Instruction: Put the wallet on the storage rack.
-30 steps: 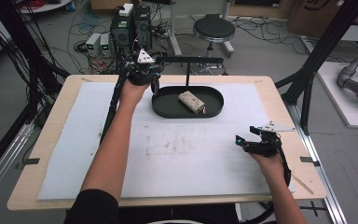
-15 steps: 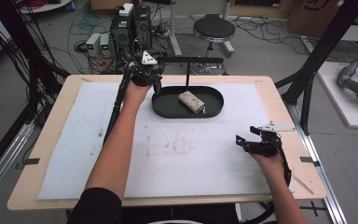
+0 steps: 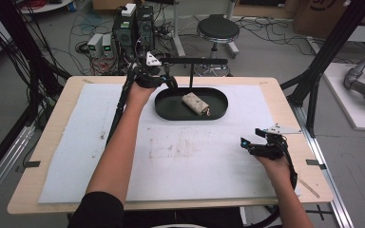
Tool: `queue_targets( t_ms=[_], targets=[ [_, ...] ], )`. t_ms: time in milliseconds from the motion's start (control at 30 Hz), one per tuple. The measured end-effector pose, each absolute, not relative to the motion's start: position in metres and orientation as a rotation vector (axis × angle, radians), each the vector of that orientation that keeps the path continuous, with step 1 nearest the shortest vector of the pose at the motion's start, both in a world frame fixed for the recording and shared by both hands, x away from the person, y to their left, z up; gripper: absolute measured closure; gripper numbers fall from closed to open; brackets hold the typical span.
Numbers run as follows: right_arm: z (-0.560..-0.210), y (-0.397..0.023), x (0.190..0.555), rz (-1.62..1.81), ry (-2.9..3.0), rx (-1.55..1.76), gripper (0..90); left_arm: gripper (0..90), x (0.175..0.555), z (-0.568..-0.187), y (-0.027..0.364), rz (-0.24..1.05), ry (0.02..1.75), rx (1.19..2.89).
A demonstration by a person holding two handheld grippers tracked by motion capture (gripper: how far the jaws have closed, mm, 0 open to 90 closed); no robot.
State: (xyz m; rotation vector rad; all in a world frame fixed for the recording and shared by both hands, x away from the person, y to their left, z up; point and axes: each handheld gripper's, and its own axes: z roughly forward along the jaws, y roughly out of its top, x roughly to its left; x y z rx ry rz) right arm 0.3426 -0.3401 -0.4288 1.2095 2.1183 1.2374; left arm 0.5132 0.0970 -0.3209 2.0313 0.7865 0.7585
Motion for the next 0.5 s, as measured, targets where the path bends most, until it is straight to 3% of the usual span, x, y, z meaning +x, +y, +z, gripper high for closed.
queue_targets(
  t_ms=[167, 500],
  targets=[
    [-0.429, -0.340, 0.342, 1.238, 2.117, 1.210, 19.3, 52.4, 0.506, -0.324, 0.104, 0.688, 0.821, 2.010],
    [-0.429, -0.340, 0.342, 1.230, 2.119, 1.198, 19.4, 43.4, 0.473, -0.351, 0.131, 0.503, 0.819, 1.995]
  ],
)
